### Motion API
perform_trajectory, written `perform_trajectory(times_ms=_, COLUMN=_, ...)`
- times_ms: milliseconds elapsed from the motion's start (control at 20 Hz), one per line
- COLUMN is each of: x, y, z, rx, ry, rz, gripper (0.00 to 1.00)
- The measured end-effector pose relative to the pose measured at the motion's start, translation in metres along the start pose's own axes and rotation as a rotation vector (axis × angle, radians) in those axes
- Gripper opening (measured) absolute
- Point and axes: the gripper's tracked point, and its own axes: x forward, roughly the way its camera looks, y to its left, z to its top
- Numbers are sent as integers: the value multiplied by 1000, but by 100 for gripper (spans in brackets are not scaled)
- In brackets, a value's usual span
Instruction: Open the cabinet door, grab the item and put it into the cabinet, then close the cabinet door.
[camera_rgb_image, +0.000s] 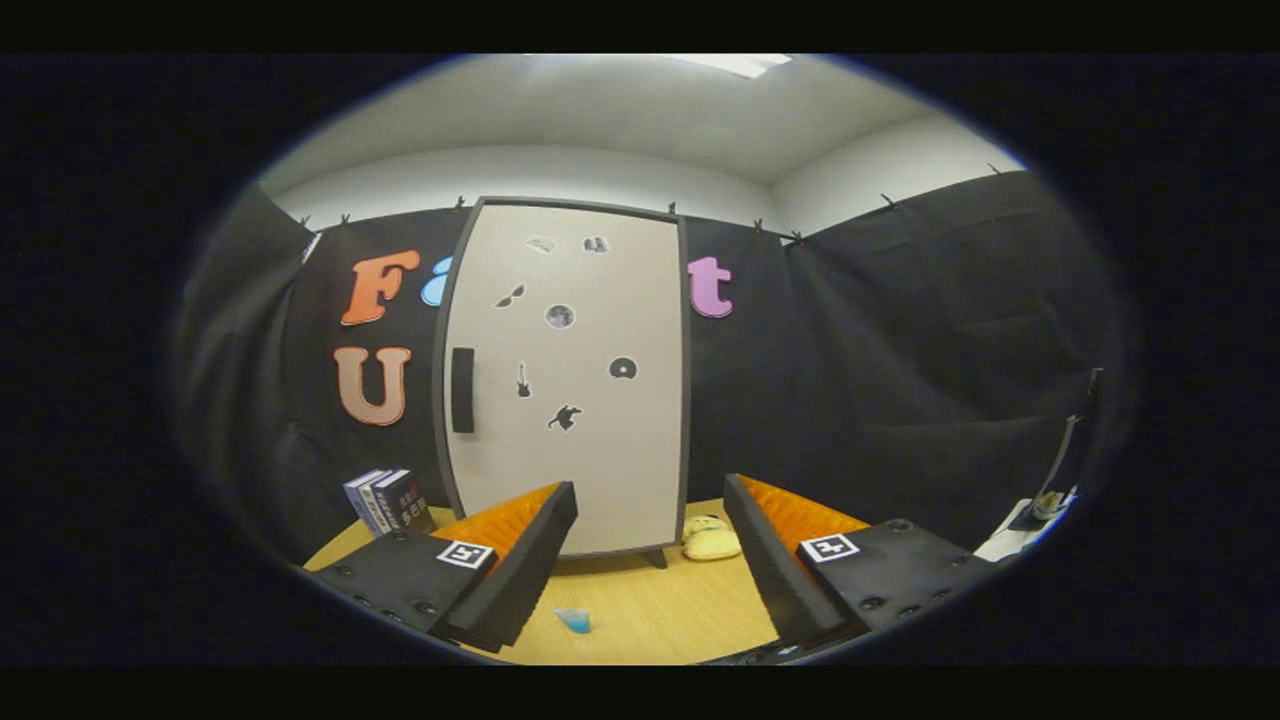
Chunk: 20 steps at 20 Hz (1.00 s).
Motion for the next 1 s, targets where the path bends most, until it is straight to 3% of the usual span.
perform_trajectory(times_ms=400, x=49, y=90, z=15, rx=31, ry=11, rz=157, gripper=96)
perform_trajectory(times_ms=1000, x=168, y=198, z=38, rx=13, ry=46, rz=272, gripper=96)
